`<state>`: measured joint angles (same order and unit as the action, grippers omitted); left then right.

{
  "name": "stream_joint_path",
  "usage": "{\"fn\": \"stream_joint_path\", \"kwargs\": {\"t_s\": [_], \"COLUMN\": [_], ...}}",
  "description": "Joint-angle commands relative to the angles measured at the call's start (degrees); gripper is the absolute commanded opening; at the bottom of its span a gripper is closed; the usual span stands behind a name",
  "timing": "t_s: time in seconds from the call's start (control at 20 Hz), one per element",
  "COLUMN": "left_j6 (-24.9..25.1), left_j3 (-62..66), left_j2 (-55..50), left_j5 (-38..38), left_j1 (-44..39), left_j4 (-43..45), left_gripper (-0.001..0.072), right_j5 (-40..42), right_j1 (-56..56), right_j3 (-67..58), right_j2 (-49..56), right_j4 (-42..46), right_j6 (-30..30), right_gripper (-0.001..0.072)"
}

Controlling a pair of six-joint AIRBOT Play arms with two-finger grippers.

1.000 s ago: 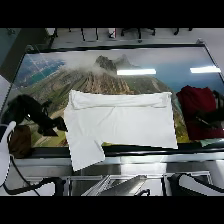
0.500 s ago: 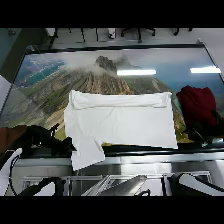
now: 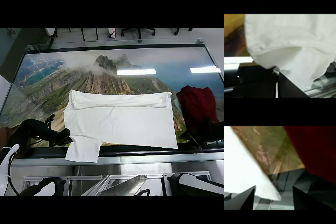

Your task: Fold the shirts.

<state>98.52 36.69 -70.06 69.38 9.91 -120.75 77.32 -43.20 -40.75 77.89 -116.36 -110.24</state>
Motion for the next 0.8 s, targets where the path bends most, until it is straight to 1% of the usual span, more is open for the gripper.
{"fn": "stream_joint_path", "kwargs": {"t_s": [0.0,0.15,0.2,0.25,0.3,0.35,0.4,0.5,0.6,0.75], "left_j6": [0.63,0.66,0.68,0.66,0.63,0.31,-0.55,-1.68,-3.61,-6.51], "left_j3": [1.62,1.62,1.62,1.62,1.62,1.62,1.62,1.62,1.62,1.62], "left_j2": [0.22,1.51,2.4,3.61,5.49,7.52,10.05,15.32,20.79,27.67], "left_j5": [3.06,2.78,2.8,2.8,2.8,2.8,2.95,5.22,8.74,12.79], "left_j1": [0.02,0.02,0.04,0.26,0.35,0.37,0.37,0.37,-0.17,-1.36], "left_j4": [-0.31,-0.26,-0.22,0.33,1.97,3.69,5.05,6.51,10.27,17.42], "left_gripper": [0.0015,0.0015,0.0015,0.0015,0.0015,0.0014,0.0015,0.0014,0.0014,0.0014], "right_j5": [-4.44,-6.36,-6.4,-6.4,-6.4,-6.23,-5.88,-5.11,-5.18,-4.17], "right_j1": [2.47,7.93,10.14,11.96,13.55,14.84,15.65,15.98,15.85,15.82], "right_j3": [1.22,1.22,1.22,1.2,1.14,0.76,0.22,-0.44,-0.52,-0.52], "right_j2": [3.02,5.35,6.01,6.34,6.34,6.34,6.21,5.05,2.6,-2.93], "right_j4": [0.35,-0.92,-0.9,-0.92,-0.9,-0.92,-1.01,-2.49,-2.54,3.61], "right_j6": [-0.87,-1.09,-1.09,-1.33,-1.33,-1.29,-1.25,-1.09,1.07,9.97], "right_gripper": [0.0526,0.0522,0.0467,0.0367,0.0218,0.0048,0.0015,0.0015,0.0015,0.0015]}}
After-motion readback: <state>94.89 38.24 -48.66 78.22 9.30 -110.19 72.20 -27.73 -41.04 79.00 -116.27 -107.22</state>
